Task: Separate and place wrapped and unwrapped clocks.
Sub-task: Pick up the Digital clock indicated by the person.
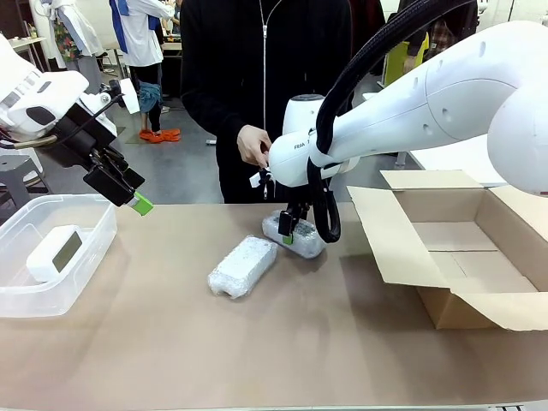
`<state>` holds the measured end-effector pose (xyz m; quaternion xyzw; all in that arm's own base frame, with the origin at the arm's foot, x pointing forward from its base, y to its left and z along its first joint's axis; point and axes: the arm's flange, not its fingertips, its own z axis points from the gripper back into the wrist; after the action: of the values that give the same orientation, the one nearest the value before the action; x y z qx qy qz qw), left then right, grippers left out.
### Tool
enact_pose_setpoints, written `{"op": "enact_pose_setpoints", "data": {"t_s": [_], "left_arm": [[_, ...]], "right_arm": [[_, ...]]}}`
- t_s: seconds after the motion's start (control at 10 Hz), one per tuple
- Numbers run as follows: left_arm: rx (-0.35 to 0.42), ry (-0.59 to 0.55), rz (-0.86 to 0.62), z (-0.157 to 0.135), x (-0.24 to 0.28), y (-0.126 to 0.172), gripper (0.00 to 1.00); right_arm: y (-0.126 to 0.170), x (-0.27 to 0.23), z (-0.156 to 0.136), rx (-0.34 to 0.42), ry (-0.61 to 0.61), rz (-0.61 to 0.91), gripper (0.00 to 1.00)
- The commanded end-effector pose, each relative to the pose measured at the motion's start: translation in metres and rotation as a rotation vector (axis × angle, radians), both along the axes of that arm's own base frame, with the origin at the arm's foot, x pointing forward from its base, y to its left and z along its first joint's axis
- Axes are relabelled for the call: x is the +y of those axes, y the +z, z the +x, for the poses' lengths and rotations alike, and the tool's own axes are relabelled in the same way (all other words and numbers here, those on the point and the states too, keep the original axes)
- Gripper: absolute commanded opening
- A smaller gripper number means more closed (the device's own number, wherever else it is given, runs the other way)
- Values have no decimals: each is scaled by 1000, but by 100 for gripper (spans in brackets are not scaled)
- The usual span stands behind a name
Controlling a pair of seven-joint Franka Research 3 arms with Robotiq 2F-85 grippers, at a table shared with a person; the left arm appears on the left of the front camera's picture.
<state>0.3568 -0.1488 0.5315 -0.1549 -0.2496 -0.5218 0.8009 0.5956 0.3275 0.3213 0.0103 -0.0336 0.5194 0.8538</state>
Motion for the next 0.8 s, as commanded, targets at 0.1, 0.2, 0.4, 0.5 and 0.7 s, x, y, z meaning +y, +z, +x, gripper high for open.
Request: {"op": "enact_pose_setpoints", "data": {"t_s": [0.1,0.2,0.4,0.5,0.7], "left_arm": [[2,9,4,0,0,0,100],[2,9,4,0,0,0,100],[2,9,4,0,0,0,100],[2,9,4,0,0,0,100],[2,9,4,0,0,0,100]], "right_arm": [[-3,1,-3,13,-4,1,62],[4,-1,-4,16,2,-1,58],[44,-9,-9,-6,3,15,38],[81,-14,-21,-11,-14,-15,79],[159,-26,-55,-70,22,37,79]]}}
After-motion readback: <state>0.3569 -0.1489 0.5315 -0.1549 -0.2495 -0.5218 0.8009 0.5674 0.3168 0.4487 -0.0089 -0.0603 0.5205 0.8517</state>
